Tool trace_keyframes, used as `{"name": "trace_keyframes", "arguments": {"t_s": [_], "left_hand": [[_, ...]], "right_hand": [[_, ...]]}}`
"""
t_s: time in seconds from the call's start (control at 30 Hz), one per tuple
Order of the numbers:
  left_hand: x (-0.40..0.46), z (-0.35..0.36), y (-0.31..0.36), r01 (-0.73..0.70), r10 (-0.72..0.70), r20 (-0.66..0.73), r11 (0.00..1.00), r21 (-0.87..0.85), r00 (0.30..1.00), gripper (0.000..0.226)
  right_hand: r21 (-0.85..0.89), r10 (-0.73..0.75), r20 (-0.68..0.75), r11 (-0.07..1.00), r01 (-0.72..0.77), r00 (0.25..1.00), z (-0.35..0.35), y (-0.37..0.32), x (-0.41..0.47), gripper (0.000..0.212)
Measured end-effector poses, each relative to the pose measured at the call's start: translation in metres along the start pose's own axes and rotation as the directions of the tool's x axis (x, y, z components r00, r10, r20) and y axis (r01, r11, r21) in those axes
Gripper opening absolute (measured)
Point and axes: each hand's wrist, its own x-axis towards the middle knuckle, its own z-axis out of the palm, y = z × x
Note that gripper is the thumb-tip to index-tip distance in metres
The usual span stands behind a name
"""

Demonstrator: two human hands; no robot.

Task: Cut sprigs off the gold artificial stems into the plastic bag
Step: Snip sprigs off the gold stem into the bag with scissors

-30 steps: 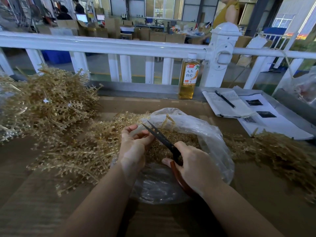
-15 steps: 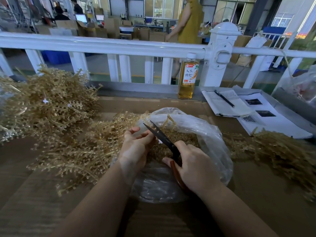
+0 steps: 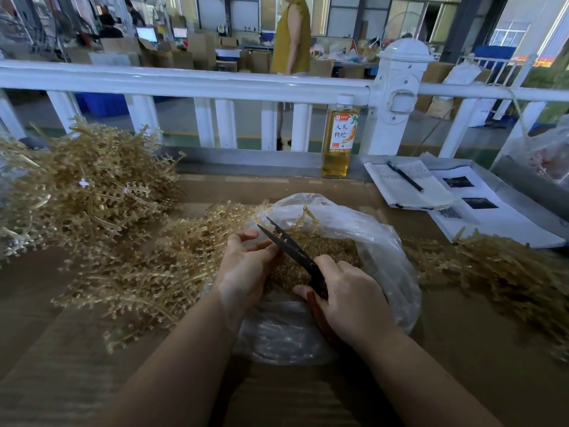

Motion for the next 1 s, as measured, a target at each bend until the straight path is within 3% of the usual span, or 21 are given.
{"name": "trace_keyframes", "arguments": {"t_s": [0.53,1.0], "left_hand": [[-0.005,0.001,0.005,0.022,-0.025,0.134,1.0,0.023,0.991,0.026],[-0.011,0.005,0.008,0.041,-0.04,0.078,0.999,-0.007,0.996,0.024]], "right_hand": [[0.002,-0.038,0.0,0.999,0.038,0.999,-0.001,0.004,0.0,0.049],[-0.02,-0.031,0.003,0.999,0.031,1.0,-0.004,0.001,0.001,0.045]]}}
